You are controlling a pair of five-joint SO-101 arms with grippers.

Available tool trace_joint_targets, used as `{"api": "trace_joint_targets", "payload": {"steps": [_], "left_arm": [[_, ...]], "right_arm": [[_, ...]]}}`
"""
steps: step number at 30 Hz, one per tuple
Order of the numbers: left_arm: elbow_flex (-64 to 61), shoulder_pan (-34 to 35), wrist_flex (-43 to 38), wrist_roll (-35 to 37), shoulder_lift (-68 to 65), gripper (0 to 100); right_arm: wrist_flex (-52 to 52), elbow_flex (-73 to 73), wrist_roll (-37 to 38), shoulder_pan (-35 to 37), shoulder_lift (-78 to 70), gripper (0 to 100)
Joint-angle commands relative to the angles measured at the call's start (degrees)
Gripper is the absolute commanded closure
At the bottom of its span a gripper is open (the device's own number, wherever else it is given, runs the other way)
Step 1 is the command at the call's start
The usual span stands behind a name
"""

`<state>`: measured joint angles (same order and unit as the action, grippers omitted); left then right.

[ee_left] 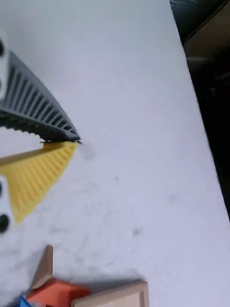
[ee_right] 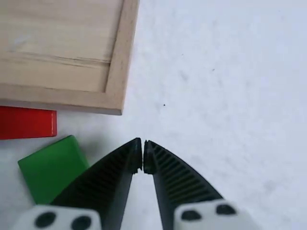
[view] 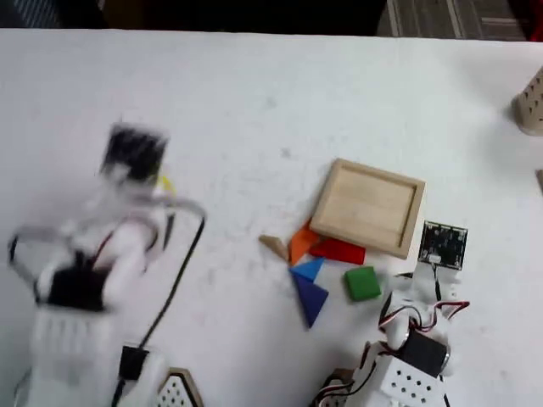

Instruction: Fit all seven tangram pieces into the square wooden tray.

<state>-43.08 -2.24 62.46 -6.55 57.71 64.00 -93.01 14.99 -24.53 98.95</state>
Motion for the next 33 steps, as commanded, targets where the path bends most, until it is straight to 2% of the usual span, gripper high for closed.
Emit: {"api": "trace_joint_targets", "payload": {"steps": [1, 5, 8, 10, 16, 25, 33], "left_arm": [[15.0, -9.7, 0.4, 0.8, -18.7, 98], [23.0, -18.5, -0.3, 4.6, -31.1, 98], [28.7, -23.5, -3.7, 8.1, -40.6, 97], [32.5, -26.3, -6.2, 8.4, -46.7, 94], [44.8, -32.4, -7.6, 8.5, -64.6, 78], [62.2, -32.4, -7.4, 8.5, -89.6, 77], [70.5, -28.6, -2.2, 8.5, -101.1, 77]], "right_arm": [[-1.1, 1.8, -0.4, -0.7, 0.5, 97.7], [-4.1, 1.8, -0.3, -8.3, 0.6, 97.7], [-8.1, 1.7, -0.5, -16.7, 0.6, 97.7], [-9.2, 0.6, -0.5, -19.2, 0.6, 97.7], [-9.9, -0.4, -0.4, -19.0, 0.6, 97.7], [-9.5, -1.1, -0.1, -17.0, 0.6, 97.8], [-9.5, -1.1, -0.1, -14.0, 0.2, 97.9]]}}
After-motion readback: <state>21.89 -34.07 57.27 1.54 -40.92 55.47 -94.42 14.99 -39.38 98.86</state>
